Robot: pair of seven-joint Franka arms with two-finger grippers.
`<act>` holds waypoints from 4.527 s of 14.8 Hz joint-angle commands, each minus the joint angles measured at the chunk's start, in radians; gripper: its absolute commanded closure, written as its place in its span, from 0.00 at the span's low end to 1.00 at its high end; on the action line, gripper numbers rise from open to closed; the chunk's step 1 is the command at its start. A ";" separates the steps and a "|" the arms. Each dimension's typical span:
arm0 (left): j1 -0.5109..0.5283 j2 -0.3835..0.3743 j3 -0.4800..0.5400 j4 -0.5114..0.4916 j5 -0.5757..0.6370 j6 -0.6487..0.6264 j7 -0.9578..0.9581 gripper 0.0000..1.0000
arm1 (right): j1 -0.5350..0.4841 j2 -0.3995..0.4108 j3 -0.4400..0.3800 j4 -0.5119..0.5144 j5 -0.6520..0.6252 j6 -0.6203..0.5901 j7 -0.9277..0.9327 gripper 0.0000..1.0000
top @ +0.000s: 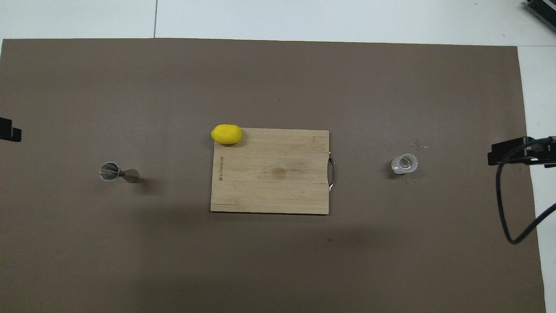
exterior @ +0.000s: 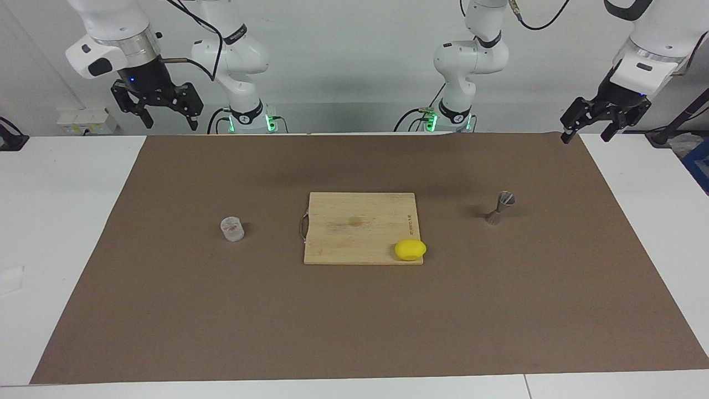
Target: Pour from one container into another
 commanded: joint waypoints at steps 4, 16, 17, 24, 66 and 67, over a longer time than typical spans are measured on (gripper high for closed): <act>0.001 -0.008 -0.001 -0.005 0.017 0.008 0.017 0.00 | -0.015 -0.023 0.002 -0.026 0.011 0.017 -0.028 0.01; 0.000 -0.027 -0.001 -0.106 0.016 0.175 0.014 0.00 | -0.015 -0.023 0.002 -0.026 0.011 0.017 -0.028 0.01; 0.000 -0.022 -0.001 -0.118 0.016 0.200 0.014 0.00 | -0.015 -0.023 0.002 -0.026 0.011 0.017 -0.028 0.01; 0.024 0.065 -0.001 -0.157 0.001 0.404 0.001 0.00 | -0.015 -0.023 0.002 -0.026 0.011 0.017 -0.028 0.01; 0.115 0.122 -0.012 -0.226 -0.679 0.229 0.972 0.00 | 0.047 0.059 0.015 0.040 0.014 0.091 0.072 0.04; 0.135 0.110 -0.012 -0.253 -0.700 0.206 1.050 0.00 | 0.055 0.059 0.015 0.040 0.013 0.091 0.076 0.04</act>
